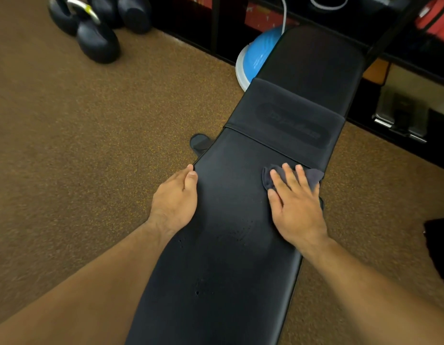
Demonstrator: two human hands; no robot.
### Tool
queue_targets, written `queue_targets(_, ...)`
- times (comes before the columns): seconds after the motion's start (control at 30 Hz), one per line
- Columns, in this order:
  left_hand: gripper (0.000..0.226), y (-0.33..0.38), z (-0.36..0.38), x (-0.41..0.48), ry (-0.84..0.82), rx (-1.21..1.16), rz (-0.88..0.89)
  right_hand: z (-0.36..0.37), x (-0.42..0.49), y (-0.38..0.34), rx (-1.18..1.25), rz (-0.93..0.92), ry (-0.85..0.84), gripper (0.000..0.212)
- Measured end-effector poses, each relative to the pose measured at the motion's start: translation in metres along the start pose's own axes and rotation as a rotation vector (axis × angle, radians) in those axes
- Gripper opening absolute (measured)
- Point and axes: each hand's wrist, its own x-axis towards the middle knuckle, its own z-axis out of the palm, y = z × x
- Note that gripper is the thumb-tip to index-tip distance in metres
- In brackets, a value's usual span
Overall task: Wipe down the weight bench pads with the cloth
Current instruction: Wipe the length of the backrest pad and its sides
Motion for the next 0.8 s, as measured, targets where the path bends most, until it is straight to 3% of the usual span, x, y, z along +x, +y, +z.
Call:
queue_targets(0.1, 0.046, 0.003, -0.004, -0.001, -0.015, -0.059, -0.035, 0.002, 0.004, -0.033, -0.018, 0.053, -0.019, 0.057)
queue_targets(0.3, 0.044, 0.005, -0.006, -0.001, 0.006, -0.135, -0.071, 0.018, 0.007, -0.115, -0.018, -0.195, -0.078, 0.054)
queue_targets(0.47, 0.044, 0.001, -0.001, -0.002, 0.014, -0.095, -0.023, 0.017, 0.002, -0.091, -0.045, -0.283, -0.085, 0.054)
queue_targets(0.67, 0.048, -0.004, 0.001, -0.003, -0.036, -0.035, 0.012, 0.003, -0.020, -0.023, -0.013, 0.034, -0.067, 0.058)
queue_targets(0.8, 0.048, -0.004, 0.001, -0.004, -0.056, -0.047, 0.023, 0.003, -0.025, -0.025, 0.106, 0.284, 0.005, 0.058)
